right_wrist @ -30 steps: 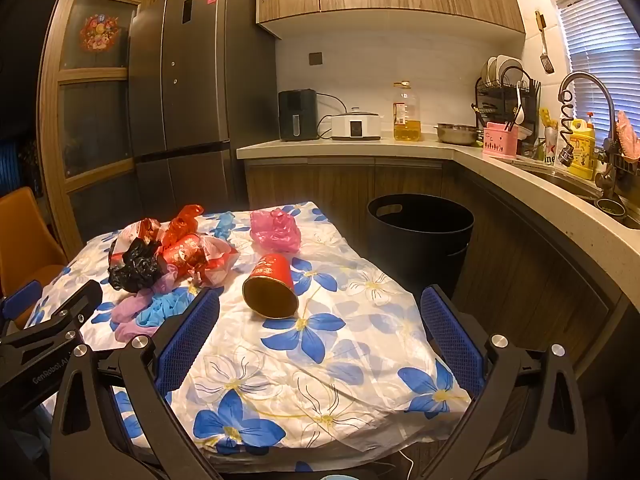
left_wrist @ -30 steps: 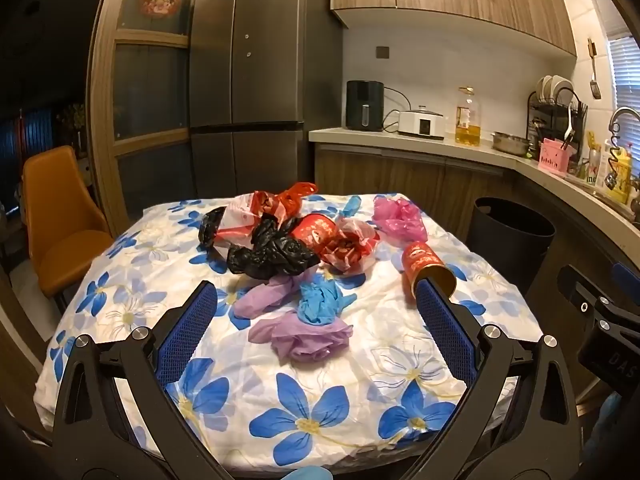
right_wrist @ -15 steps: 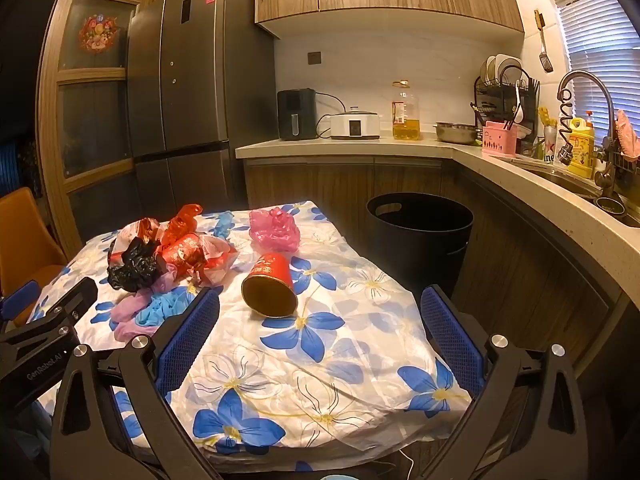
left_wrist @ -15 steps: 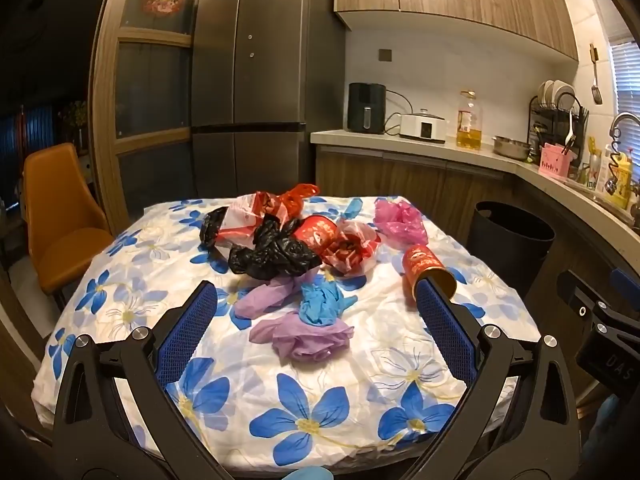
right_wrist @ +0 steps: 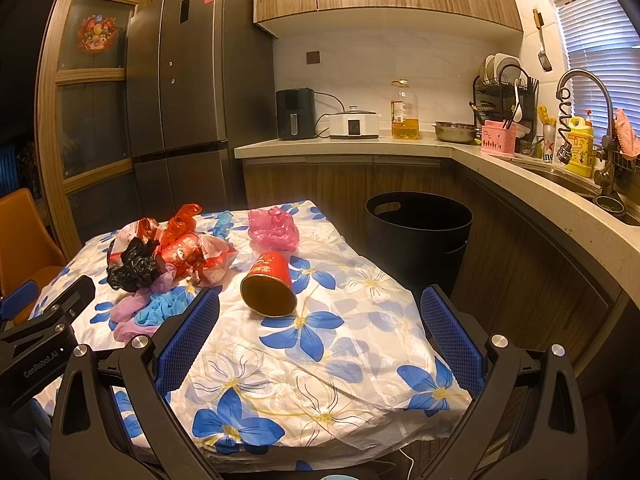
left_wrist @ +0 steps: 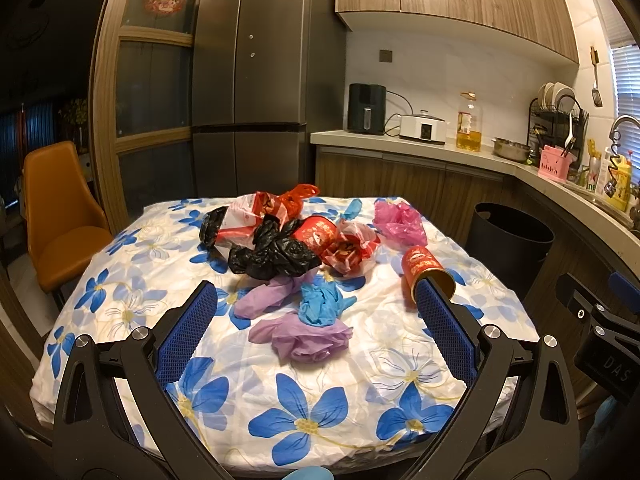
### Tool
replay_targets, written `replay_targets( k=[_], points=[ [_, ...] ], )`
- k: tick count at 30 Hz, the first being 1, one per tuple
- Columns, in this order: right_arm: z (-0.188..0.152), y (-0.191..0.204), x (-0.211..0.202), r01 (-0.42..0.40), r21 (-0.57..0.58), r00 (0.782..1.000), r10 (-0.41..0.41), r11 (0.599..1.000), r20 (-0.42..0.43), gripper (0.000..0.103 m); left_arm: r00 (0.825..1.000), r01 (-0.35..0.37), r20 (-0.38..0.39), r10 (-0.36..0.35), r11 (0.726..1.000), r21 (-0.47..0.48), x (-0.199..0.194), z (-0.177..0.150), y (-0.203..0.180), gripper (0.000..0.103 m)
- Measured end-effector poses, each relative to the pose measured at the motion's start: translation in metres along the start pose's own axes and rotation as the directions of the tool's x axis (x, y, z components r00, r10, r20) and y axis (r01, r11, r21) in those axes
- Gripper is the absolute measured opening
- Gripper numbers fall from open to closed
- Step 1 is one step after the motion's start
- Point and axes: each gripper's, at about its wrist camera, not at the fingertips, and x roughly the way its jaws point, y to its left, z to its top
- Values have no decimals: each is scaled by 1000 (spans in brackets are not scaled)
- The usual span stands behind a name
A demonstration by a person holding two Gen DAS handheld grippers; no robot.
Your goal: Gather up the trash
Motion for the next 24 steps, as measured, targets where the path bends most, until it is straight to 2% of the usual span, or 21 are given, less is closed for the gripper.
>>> replay_targets(
  k=[24],
  points=[
    [-2,-4,-1,1,3,1000,-1,1000,1,98,1000,1,1,-1,1000,-2,-1,1,1,97]
  ],
)
